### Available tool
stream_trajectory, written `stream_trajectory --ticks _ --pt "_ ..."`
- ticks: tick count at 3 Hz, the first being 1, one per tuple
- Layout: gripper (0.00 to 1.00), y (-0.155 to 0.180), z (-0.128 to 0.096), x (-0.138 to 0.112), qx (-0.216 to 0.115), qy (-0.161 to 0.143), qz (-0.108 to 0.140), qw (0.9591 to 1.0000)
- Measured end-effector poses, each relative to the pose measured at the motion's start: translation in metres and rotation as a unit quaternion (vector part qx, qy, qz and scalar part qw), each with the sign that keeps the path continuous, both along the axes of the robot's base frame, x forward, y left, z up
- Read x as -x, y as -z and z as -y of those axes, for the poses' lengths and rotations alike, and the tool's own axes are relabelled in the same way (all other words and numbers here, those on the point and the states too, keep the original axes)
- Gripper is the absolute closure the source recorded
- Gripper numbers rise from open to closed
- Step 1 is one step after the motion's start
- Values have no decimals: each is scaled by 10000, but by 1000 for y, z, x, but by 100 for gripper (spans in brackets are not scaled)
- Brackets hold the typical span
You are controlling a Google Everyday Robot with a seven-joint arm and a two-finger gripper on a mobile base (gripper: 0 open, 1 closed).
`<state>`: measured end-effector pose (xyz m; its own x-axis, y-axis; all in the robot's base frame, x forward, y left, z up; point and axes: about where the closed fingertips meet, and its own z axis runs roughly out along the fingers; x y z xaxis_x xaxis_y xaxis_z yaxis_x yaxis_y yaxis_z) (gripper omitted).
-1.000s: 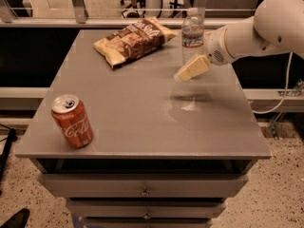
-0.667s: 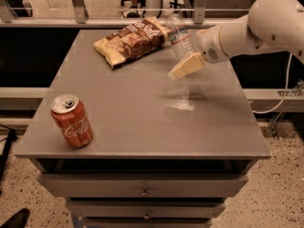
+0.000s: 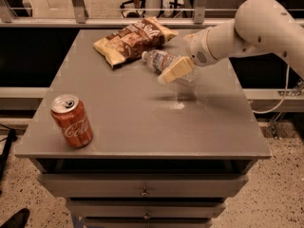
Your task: Knock water bottle over
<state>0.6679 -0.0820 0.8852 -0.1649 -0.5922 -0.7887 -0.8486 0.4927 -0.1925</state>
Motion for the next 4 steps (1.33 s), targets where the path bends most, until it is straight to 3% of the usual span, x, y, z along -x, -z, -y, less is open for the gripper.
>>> stream_trajectory --ticks 1,2,3,4 --pt "0 12 2 6 11 -63 -198 9998" --pt "0 8 15 7 43 -25 -200 9998" --pt "0 -17 63 8 56 134 -24 9999" --pt "0 -44 103 17 -28 91 149 9998"
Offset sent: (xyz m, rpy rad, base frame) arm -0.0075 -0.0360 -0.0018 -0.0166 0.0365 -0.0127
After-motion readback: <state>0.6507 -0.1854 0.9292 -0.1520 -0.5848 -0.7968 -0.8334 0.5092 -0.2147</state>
